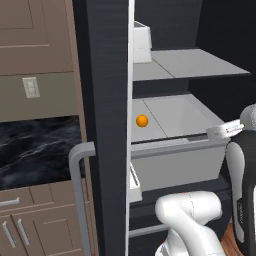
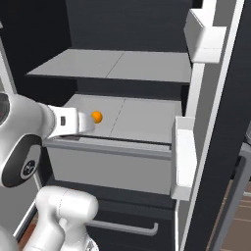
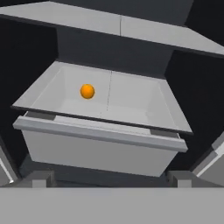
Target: Retrieve the peach and orange from the fridge and place them into the bowl on the dining table.
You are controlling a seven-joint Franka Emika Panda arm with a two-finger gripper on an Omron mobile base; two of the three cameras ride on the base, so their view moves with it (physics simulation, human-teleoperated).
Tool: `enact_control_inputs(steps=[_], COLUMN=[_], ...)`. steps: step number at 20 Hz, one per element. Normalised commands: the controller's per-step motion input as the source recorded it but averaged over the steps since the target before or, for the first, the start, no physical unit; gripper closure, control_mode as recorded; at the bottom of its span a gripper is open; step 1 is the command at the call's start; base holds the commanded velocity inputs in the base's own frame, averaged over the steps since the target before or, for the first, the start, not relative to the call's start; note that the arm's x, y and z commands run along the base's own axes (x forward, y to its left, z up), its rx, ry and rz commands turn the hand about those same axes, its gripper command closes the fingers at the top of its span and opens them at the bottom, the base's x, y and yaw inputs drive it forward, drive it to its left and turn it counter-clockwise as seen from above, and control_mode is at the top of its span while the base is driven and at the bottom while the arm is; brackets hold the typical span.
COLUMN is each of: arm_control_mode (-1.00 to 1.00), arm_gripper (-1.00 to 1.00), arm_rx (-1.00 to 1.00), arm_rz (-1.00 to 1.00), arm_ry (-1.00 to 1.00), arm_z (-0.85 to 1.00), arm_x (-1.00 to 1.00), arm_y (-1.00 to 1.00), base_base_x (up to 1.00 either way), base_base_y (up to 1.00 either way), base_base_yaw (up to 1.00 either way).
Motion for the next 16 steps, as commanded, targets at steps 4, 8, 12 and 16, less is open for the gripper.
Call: enact_control_inputs(steps=[4, 8, 12, 16], arm_control_mode=[-1.00, -1.00, -1.00, -1.00], arm_gripper=[-1.00, -1.00, -1.00, -1.00], arm_rx=[0.00, 0.00, 0.09, 0.17], arm_rz=[0.01, 0.04, 0.01, 0.00], arm_ry=[0.32, 0.08, -0.06, -0.16], arm_z=[-0.27, -0.47, -0.47, -0.51], arm_x=[0.27, 0.23, 0.04, 0.18], arm_y=[0.35, 0.19, 0.00, 0.00], base_base_x=[0.00, 0.00, 0.00, 0.00], base_base_y=[0.00, 0.00, 0.00, 0.00], base_base_yaw=[0.00, 0.00, 0.00, 0.00])
